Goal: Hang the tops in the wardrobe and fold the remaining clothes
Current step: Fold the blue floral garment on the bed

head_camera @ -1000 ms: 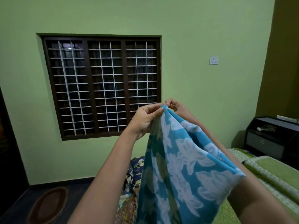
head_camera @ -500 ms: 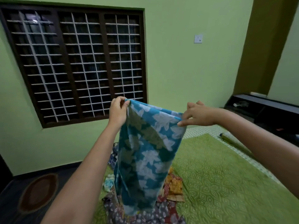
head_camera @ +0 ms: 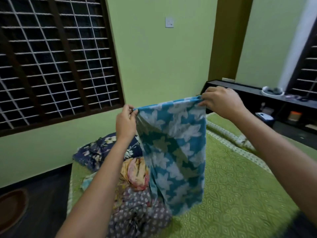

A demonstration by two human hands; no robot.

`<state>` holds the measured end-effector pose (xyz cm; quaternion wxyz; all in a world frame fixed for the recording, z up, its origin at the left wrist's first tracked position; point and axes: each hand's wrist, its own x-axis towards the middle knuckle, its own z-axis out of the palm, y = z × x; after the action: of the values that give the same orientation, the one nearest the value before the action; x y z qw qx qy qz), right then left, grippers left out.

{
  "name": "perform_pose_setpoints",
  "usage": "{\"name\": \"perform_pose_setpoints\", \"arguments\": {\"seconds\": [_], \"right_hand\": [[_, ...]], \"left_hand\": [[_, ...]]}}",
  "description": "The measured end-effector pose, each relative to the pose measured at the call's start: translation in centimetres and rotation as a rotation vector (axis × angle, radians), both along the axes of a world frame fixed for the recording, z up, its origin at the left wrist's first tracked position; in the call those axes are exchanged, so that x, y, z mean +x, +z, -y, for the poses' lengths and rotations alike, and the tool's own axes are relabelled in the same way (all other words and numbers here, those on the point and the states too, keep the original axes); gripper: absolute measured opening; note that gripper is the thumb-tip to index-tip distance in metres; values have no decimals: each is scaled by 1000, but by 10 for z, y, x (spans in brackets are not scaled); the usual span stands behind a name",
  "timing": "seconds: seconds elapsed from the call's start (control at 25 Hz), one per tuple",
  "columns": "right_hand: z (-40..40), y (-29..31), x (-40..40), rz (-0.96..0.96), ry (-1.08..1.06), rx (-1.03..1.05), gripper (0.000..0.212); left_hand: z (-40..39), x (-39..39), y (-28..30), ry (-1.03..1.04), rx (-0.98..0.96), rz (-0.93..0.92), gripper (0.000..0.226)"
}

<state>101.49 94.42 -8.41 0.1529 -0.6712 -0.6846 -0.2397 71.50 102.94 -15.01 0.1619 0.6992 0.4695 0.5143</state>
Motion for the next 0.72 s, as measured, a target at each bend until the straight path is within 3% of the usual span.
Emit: {"name": "perform_pose_setpoints", "arguments": {"seconds": [0.12, 0.2, 0.28, 0.36, 0.52, 0.6, 0.72], "right_hand": [[32, -13, 54, 39, -82, -226, 38], [49, -24, 86, 0, -56, -274, 38], [64, -32, 114, -188, 7, -333, 36], [80, -34, 136, -345, 84, -385, 32], [88, -2, 182, -769, 252, -174, 24], [59, 0, 215, -943, 290, -38, 31], [-25, -56, 259, -873, 45, -284, 25]], "left_hand": [[30, 55, -11, 36, -101, -55, 5], [50, 89, -26, 6, -203, 60, 5], [69, 119, -36, -109, -395, 251, 6], [83, 141, -37, -170, -507, 327, 10], [77, 177, 5, -180, -387, 413, 18], [53, 207, 18, -224, -310, 371, 20], [-10, 270, -31, -133, -480, 103, 11]]}}
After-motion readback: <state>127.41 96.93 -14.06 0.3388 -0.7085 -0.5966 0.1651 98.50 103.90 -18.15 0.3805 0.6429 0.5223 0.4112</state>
